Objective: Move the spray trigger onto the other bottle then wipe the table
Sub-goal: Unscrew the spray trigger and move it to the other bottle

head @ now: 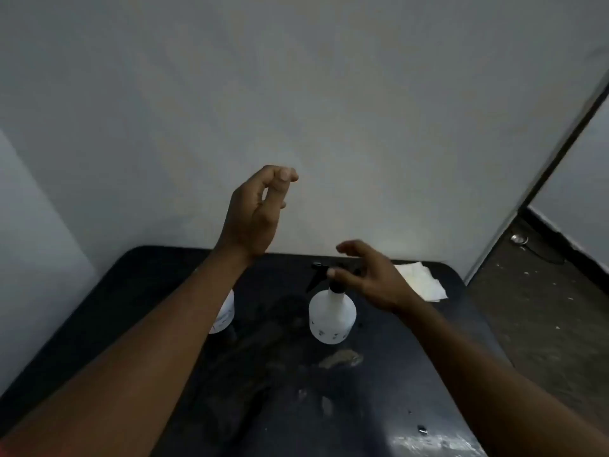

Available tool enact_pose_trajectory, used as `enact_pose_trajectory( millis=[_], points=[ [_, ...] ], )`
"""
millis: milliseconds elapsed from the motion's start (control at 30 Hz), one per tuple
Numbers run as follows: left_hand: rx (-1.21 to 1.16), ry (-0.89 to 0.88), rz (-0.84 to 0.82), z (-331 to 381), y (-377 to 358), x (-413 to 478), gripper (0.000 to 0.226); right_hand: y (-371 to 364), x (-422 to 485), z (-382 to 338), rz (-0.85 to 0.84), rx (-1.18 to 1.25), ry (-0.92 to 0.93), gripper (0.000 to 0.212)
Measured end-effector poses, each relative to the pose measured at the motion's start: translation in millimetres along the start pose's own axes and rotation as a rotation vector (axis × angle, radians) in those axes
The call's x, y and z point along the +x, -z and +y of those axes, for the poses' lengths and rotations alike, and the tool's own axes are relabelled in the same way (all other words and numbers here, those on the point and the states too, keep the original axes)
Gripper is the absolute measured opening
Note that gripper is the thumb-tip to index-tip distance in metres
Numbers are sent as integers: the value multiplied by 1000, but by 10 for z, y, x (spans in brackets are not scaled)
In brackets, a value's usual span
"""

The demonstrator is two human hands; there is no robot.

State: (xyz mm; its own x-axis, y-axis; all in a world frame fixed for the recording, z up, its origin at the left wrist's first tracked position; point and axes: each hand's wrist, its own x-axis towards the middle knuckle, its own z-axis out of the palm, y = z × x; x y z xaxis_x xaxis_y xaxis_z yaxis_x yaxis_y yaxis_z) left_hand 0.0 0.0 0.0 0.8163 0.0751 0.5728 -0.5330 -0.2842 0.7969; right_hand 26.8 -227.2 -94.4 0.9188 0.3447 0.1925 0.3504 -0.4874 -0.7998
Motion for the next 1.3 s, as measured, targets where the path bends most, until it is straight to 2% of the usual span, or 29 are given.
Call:
enact_pose_trajectory(
  millis=[67, 200, 300, 367, 433, 533, 633, 700, 767, 900, 1000, 1133, 1233, 1300],
  points=[
    [-14, 43, -22, -157, -70, 17, 43, -148, 42, 174, -65, -92, -31, 59],
    [-17, 82, -79, -442, -1, 81, 38, -341, 97, 397, 29, -79, -43, 41],
    [259, 167, -68, -670, 322, 77, 39, -355, 109, 421, 16, -25, -23, 46],
    [465, 294, -82, -816, 567, -50, 39, -379, 77, 423, 32, 11, -25, 53],
    [575, 468, -159, -962, 728, -245, 56, -391, 58, 439, 76, 28, -40, 58],
    [625, 674, -276, -1124, 842, -560, 97, -413, 41, 422, 74, 73, -76, 68],
    [505, 752, -66, -1274, 860, -797, 111, -405, -5, 333, 84, 155, -101, 79],
    [396, 769, 90, -1375, 831, -948, 105, -365, -80, 224, 144, 199, -99, 82],
    [403, 729, 152, -1476, 768, -1078, 83, -335, -195, 145, 250, 298, -89, 78],
    [436, 632, 231, -1658, 607, -1241, 42, -366, -440, 164, 405, 465, -88, 47],
    [421, 599, 303, -1762, 557, -1277, 32, -430, -450, 268, 429, 536, -138, 39],
    [136, 681, 129, -1751, 378, -1221, 32, -409, -284, 338, 429, 525, -136, 30],
    [133, 651, -54, -1679, 171, -1210, 42, -403, -266, 381, 419, 573, -122, 31],
    [143, 618, -112, -1661, 49, -1217, 41, -412, -287, 414, 420, 577, -117, 35]
  ],
)
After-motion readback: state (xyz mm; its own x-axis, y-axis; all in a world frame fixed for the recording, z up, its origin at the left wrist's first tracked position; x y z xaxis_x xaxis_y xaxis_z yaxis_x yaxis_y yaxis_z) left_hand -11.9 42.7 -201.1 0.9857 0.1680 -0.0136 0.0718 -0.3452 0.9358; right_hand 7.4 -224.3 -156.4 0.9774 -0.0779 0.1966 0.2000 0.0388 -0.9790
